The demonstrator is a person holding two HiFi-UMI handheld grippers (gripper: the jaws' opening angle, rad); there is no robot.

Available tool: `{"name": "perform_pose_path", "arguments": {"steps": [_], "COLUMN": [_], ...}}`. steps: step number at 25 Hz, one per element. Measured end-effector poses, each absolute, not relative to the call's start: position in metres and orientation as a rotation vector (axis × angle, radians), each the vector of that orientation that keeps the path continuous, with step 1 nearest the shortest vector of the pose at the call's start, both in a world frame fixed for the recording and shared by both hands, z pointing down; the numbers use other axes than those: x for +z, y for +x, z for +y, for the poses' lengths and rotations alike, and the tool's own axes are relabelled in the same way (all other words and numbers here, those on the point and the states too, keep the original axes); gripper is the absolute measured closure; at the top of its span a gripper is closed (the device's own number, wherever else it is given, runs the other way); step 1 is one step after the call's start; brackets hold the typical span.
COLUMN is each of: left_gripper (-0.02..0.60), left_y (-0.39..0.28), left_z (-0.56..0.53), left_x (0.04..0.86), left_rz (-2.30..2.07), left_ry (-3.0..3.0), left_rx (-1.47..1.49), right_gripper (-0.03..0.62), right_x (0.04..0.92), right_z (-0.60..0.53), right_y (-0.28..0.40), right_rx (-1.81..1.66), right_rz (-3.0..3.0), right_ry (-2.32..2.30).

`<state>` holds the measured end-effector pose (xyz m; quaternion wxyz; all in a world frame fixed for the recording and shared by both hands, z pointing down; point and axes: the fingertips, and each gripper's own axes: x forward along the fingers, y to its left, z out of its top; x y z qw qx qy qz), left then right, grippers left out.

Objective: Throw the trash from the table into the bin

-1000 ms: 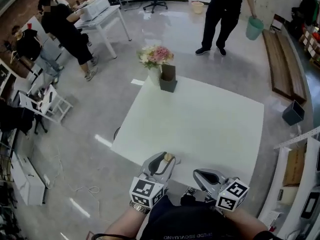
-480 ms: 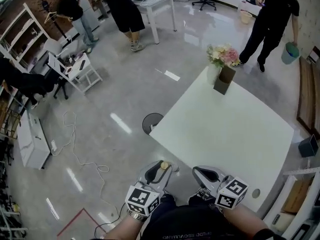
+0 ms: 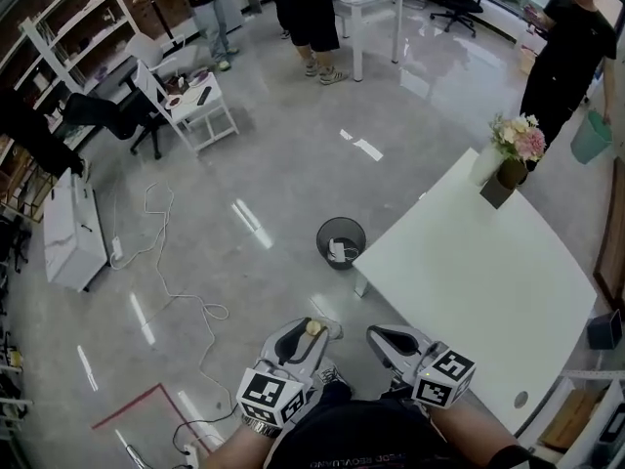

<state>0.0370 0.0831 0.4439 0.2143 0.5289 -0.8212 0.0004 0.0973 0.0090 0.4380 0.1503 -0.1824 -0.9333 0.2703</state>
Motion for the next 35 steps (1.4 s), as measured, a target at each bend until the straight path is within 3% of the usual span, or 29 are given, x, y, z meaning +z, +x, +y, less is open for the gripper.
{"name": "perform_pose_path", "arguments": {"steps": [18,27,35], "left_gripper": [0.445,0.445,0.445], "left_y": [-0.042,-0.070,-0.139], "left_z": [0.202,0.187,0.133], "left_x": [0.444,0.443,0.448], "left_rz": [-2.382,-2.391,-2.367], "left_ry": [1.326,1.297,1.319], "left_rx": [-0.072,-0.098,-0.074], "right_gripper": [0.595,0.595,0.595], "right_x": [0.437,0.439,0.435], "right_z": [0.119,0.103,0.057], "right_y": [0.005,-0.032,-0.103], "right_rx": [0.698,0.696,0.682], "right_rz": [-2.639,-2.628,-2.643], "right_ry": [-0.664,-0.679,-0.693]}}
